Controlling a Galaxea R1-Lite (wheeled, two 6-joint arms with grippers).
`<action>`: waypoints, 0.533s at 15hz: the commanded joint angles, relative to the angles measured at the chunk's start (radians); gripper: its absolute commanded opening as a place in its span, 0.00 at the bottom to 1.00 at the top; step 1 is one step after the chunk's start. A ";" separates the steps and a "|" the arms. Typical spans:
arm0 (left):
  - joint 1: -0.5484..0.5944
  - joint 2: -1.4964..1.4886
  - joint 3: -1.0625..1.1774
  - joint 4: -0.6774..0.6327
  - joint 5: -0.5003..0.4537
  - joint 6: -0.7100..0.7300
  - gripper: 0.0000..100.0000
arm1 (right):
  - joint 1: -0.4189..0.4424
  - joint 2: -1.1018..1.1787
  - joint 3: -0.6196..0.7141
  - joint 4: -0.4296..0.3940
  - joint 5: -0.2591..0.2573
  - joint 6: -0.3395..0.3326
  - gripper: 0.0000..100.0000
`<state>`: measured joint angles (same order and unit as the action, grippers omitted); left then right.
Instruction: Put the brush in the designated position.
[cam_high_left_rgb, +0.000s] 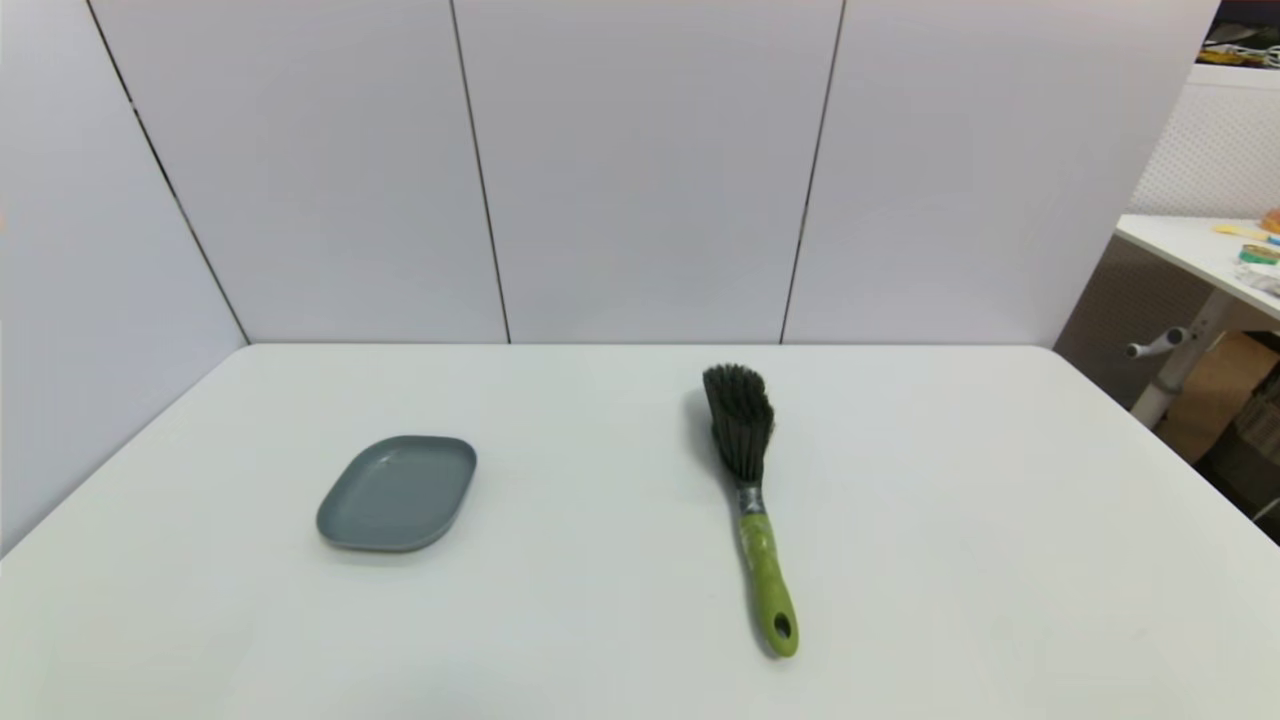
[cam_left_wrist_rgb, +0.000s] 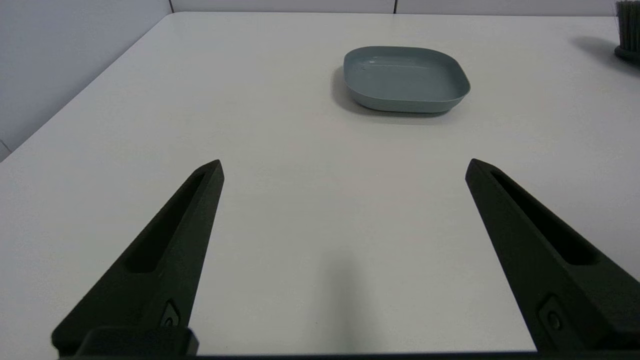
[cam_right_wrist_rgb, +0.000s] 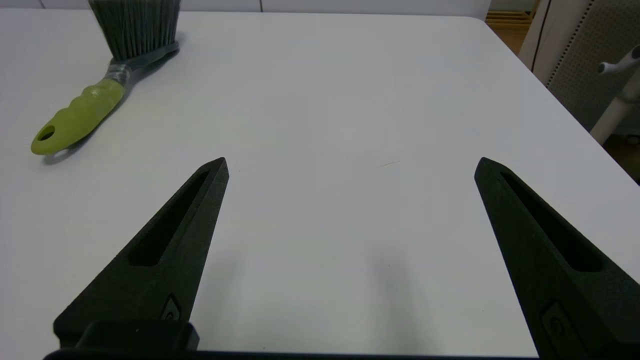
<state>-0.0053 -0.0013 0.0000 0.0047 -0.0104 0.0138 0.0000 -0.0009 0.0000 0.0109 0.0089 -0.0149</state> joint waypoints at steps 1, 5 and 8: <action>0.001 0.001 0.000 0.000 0.000 0.000 1.00 | 0.000 0.001 0.002 0.000 0.000 0.000 1.00; -0.001 0.001 0.000 0.000 0.000 0.000 1.00 | 0.000 0.001 0.002 0.000 0.000 0.000 1.00; 0.001 0.000 0.000 0.000 0.000 0.000 1.00 | 0.000 0.001 0.002 0.000 0.000 0.000 1.00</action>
<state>-0.0051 -0.0013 0.0000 0.0047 -0.0109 0.0138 0.0000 -0.0009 0.0000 0.0104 0.0085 -0.0149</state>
